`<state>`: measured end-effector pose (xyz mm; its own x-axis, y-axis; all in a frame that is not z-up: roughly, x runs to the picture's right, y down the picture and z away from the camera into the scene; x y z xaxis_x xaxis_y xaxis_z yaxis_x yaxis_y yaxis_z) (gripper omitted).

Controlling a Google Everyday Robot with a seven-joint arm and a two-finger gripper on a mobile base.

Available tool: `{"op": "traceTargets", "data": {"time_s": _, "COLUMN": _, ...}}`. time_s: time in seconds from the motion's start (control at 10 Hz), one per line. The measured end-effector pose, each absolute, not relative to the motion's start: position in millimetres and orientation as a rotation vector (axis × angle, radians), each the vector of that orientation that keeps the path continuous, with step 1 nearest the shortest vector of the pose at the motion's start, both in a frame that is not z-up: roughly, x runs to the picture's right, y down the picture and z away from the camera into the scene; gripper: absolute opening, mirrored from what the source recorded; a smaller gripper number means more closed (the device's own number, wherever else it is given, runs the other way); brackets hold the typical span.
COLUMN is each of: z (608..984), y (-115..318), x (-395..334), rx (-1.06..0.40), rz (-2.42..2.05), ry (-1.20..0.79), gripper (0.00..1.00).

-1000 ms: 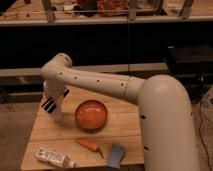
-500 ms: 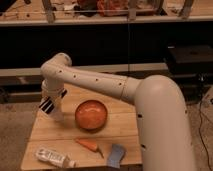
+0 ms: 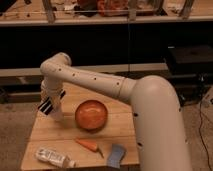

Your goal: Place the eraser in the ceramic cup

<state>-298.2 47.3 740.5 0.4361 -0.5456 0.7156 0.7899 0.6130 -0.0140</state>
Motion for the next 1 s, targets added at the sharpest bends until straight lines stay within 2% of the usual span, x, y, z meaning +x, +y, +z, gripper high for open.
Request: {"op": "traceTargets", "data": {"time_s": 1.0, "z": 755.4, "y": 57.7, "x": -313.4, "rx": -0.429, "rz": -0.860, "ry": -0.769, "gripper": 0.01}}
